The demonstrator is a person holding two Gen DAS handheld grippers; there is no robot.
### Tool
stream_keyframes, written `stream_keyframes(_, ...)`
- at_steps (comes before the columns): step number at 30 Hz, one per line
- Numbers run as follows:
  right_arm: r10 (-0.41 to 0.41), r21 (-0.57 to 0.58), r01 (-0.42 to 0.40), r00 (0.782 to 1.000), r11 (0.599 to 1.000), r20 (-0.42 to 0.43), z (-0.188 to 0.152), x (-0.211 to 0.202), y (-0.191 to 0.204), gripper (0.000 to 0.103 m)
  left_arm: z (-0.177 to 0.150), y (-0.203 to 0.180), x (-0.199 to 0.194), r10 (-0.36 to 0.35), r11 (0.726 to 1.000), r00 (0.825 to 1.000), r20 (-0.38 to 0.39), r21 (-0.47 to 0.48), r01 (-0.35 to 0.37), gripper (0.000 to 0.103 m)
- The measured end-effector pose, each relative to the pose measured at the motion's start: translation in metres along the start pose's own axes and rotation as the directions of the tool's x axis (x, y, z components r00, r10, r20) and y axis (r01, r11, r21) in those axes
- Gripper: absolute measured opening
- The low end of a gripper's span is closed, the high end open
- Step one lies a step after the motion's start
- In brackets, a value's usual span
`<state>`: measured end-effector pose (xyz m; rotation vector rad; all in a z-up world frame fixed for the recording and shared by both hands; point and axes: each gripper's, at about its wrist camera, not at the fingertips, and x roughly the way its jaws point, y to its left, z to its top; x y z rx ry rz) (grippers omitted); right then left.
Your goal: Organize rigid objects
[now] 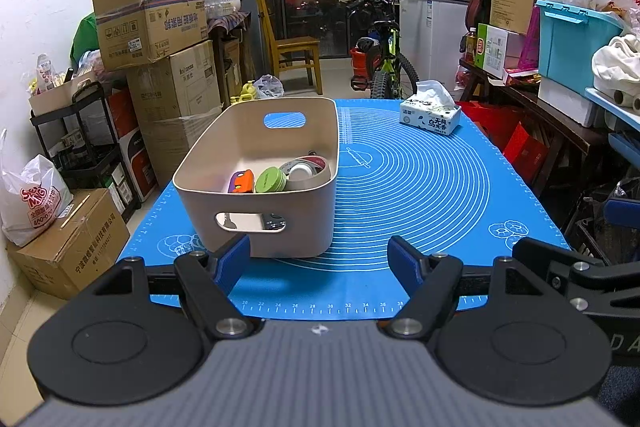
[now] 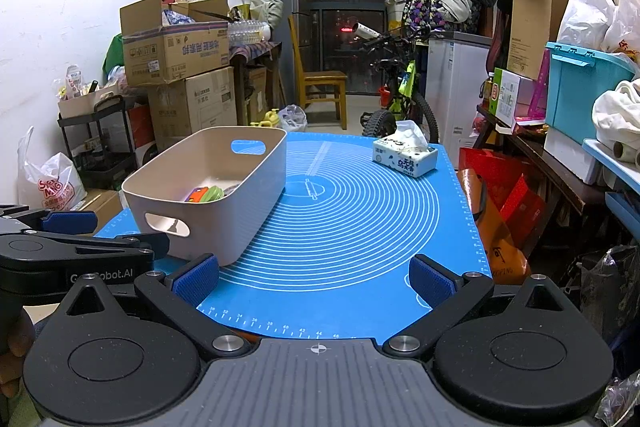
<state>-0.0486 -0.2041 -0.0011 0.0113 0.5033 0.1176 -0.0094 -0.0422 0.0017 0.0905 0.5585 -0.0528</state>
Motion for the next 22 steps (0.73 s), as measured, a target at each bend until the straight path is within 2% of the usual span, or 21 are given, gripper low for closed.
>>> stream_keyframes(22, 0.0, 0.0, 0.0, 1.0, 1.0, -0.001, 0.0001, -0.0002, -0.0012, 0.1, 0.0011, -0.0011, -0.0026, -0.003, 1.0, 1.0, 0.005, 0.001, 0.003, 0.078)
